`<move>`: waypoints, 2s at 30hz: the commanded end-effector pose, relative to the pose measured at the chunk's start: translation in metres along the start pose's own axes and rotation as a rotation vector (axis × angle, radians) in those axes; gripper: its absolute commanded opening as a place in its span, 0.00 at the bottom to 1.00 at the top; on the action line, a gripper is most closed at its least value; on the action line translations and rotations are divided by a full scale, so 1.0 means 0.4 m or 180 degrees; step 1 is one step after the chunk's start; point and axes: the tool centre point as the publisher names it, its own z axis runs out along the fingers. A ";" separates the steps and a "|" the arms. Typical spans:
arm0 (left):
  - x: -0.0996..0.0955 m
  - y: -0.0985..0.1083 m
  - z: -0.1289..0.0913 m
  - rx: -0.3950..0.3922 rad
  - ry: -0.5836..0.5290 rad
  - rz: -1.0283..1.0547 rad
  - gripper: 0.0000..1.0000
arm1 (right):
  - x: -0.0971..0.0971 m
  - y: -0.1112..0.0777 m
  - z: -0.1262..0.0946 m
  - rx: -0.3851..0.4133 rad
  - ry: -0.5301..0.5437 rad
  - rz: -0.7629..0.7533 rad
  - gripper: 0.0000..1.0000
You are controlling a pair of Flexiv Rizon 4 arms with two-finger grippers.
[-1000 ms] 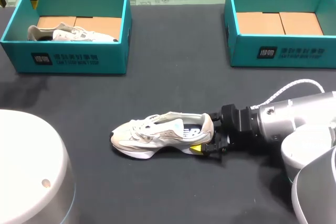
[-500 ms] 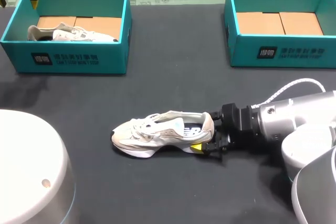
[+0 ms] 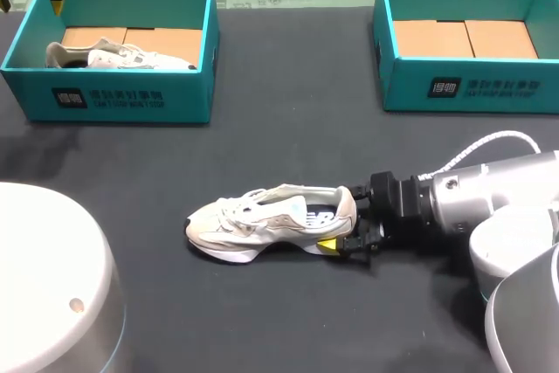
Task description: Take the shoe out of the shoebox, open the shoe tongue, remove and reinsert the insole, then place the shoe into the shoebox
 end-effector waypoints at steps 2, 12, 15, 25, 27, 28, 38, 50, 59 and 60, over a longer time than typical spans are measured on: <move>-0.052 -0.047 -0.002 -0.0071 0.0074 -0.0401 1.00 | 0.000 0.002 0.000 0.0013 -0.0002 0.0003 0.00; -0.191 -0.215 -0.026 0.0646 -0.0114 -0.2266 1.00 | 0.000 0.002 0.000 0.0013 -0.0002 0.0003 0.00; -0.191 -0.215 -0.026 0.0646 -0.0114 -0.2266 1.00 | 0.000 0.002 0.000 0.0013 -0.0002 0.0003 0.00; -0.217 -0.272 -0.028 0.0548 -0.0172 -0.2377 1.00 | 0.000 0.002 0.000 0.0013 -0.0002 0.0003 0.00; -0.257 -0.329 -0.024 0.0513 -0.0202 -0.2666 1.00 | 0.000 0.002 0.000 0.0013 -0.0002 0.0003 0.00; -0.279 -0.356 -0.021 0.0498 -0.0205 -0.2888 1.00 | 0.000 0.002 0.000 0.0013 -0.0002 0.0003 0.00; -0.471 -0.535 -0.001 0.0607 -0.0076 -0.4919 1.00 | 0.000 0.002 0.000 0.0013 -0.0002 0.0003 0.00; -0.501 -0.557 0.008 0.0541 -0.0038 -0.5314 1.00 | 0.000 0.002 0.000 0.0013 -0.0002 0.0003 0.00; -0.702 -0.692 0.023 0.0145 0.0427 -0.7364 1.00 | 0.000 0.002 0.000 0.0013 -0.0002 0.0003 0.00; -0.718 -0.697 0.018 0.0182 0.0552 -0.7702 1.00 | 0.000 0.002 0.000 0.0013 -0.0002 0.0003 0.00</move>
